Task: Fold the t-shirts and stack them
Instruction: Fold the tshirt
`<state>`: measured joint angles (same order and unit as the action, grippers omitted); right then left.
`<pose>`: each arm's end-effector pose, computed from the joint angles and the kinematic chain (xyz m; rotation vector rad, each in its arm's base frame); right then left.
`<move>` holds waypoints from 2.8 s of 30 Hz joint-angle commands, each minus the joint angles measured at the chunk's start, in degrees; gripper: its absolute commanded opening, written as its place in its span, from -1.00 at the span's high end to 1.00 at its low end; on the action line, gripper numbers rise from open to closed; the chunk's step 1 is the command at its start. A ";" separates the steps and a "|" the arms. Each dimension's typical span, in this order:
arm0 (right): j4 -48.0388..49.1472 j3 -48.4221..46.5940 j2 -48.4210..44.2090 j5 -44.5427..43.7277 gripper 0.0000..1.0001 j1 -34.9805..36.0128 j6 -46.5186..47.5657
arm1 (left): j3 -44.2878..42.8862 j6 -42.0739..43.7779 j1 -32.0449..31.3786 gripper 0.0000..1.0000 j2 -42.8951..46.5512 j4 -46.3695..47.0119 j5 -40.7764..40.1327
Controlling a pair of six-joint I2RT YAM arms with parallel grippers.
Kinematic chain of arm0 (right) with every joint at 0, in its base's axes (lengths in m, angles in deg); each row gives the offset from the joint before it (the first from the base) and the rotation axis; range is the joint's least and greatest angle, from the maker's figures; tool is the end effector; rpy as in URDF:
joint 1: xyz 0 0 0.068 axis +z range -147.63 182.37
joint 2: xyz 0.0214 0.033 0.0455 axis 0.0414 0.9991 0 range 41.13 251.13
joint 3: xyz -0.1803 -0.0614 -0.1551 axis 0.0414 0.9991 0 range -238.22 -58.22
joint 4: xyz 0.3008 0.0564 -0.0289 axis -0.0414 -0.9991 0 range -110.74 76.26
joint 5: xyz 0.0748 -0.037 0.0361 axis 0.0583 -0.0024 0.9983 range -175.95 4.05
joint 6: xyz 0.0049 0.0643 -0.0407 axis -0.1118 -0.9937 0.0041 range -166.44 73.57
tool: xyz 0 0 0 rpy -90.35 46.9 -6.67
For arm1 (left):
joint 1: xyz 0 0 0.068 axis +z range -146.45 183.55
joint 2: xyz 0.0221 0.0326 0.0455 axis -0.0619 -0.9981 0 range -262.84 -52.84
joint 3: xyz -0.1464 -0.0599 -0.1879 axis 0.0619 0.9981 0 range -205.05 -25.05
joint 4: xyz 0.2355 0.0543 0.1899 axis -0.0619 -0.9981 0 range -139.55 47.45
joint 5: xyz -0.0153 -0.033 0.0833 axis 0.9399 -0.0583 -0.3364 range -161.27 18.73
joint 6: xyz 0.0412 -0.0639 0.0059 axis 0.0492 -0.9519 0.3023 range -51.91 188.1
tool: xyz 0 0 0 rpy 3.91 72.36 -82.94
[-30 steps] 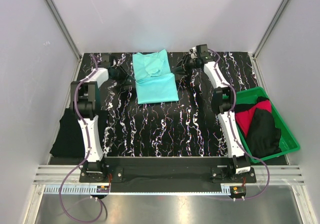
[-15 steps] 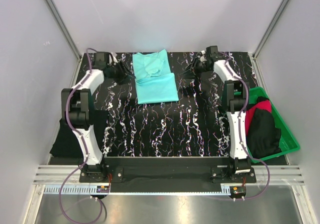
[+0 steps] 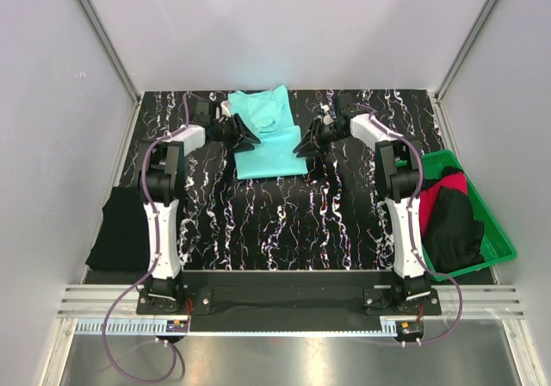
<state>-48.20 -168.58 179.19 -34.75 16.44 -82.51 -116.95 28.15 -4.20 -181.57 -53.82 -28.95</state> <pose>0.5084 0.1792 0.0865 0.2019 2.7290 1.4648 0.5091 -0.1133 0.0789 -0.3339 2.4810 -1.2601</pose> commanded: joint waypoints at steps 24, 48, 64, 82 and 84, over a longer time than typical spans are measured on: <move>23.55 -37.99 30.42 -3.21 0.56 0.53 -27.29 | -10.86 -7.08 6.34 0.02 -1.63 7.66 2.42; 19.35 -30.89 12.51 -0.84 0.57 -0.62 -25.38 | 27.21 3.03 3.44 0.28 14.73 11.44 1.35; 24.53 9.47 -2.89 1.18 0.56 5.62 -13.15 | 29.49 6.27 5.72 0.20 23.01 4.67 -1.81; 27.60 31.07 -7.62 -1.89 0.56 3.51 -7.43 | 43.29 9.35 5.90 0.23 23.16 2.74 -6.73; 28.57 35.99 -10.60 -2.42 0.57 3.43 -7.08 | 46.17 9.62 5.73 0.23 26.14 2.04 -6.91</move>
<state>-17.34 -138.25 172.07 -33.90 20.22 -91.17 -75.53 33.90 1.72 -157.96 -46.21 -28.84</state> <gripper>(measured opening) 0.217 0.378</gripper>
